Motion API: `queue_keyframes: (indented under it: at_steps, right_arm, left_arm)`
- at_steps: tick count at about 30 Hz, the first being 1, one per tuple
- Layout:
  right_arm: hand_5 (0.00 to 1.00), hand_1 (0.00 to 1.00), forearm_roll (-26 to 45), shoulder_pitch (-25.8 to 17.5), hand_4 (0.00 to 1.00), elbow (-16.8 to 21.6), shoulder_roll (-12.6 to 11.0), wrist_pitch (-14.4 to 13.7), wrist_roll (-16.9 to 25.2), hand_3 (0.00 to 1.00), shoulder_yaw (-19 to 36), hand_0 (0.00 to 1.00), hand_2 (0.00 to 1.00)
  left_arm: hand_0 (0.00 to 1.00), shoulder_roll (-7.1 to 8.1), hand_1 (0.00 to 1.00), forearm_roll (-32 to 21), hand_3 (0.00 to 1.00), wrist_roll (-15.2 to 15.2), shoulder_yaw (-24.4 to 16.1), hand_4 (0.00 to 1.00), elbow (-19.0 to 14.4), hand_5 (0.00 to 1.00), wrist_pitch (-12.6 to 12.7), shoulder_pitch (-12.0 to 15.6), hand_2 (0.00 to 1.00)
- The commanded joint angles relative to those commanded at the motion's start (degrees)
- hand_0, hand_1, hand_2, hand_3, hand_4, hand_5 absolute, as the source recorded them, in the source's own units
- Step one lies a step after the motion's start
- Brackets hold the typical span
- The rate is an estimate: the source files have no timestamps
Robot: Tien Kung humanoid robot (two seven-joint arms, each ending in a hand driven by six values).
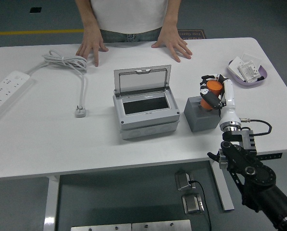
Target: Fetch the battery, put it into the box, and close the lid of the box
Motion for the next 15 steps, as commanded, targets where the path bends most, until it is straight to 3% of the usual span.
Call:
queue_keyframes:
  at_steps: [8,15]
  right_arm:
    - [0.002,0.199,-5.1,1.0,0.002,7.0,-1.4,-1.6,-3.2,0.253,-1.5,0.289,0.255]
    - [0.002,0.19,-13.3,3.9,0.002,11.5,-2.2,-1.7,-9.4,0.252,-5.6,0.235,0.256]
  left_arm:
    - [0.672,0.08,0.678,0.3,0.758,-0.1,-0.3,0.747,0.0,0.358,0.2,0.0,0.66]
    - [0.673,0.13,0.679,0.5,0.757,0.2,-0.6,0.748,0.0,0.363,0.3,0.3,0.66]
